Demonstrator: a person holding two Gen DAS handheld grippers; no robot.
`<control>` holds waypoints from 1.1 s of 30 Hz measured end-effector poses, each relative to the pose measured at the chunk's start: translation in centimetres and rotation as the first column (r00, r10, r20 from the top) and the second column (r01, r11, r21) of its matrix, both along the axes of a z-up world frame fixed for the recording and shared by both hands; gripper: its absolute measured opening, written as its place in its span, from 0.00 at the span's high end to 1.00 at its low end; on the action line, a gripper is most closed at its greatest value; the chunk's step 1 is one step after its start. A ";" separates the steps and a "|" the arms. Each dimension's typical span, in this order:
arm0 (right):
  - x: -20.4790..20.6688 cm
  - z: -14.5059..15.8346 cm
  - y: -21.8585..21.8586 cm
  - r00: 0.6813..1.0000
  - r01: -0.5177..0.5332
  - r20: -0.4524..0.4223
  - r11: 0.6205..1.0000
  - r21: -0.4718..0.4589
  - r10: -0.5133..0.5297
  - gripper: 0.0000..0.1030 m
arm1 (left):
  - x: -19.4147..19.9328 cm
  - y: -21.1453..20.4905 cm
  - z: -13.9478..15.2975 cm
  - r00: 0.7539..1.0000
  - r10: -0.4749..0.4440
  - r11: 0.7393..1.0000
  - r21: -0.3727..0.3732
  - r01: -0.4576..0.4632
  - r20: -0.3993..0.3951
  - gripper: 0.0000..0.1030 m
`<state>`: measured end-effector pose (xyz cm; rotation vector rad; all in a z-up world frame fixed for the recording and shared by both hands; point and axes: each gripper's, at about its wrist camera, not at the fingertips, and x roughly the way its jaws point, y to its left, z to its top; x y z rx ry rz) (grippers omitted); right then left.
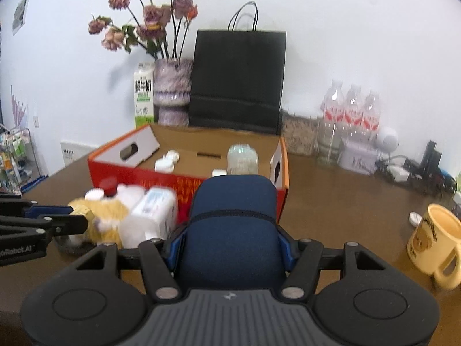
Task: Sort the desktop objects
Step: 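Carry the wooden block with the left gripper while the right carries the navy case into the box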
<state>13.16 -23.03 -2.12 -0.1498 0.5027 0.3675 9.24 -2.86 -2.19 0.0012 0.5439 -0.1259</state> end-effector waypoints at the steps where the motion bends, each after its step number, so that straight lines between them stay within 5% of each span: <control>1: 0.2 0.3 0.1 1.000 0.000 0.009 1.000 0.005 0.000 0.41 | 0.3 0.1 0.4 1.000 0.001 1.000 -0.003 -0.001 0.011 0.79; 9: 3.9 2.2 1.6 0.999 -0.012 0.040 0.999 0.038 0.011 0.41 | 3.9 1.1 3.6 0.997 0.015 1.000 -0.015 -0.014 0.075 0.79; 18: 12.7 3.0 3.4 0.994 -0.031 -0.100 0.999 0.011 0.032 0.41 | 10.3 3.1 5.9 0.998 0.036 0.999 0.015 -0.037 0.054 0.79; 33: 21.9 -1.3 5.6 0.940 -0.038 -0.339 0.999 -0.010 0.032 0.41 | 20.4 5.3 2.0 0.989 0.040 0.999 0.022 -0.037 -0.145 0.79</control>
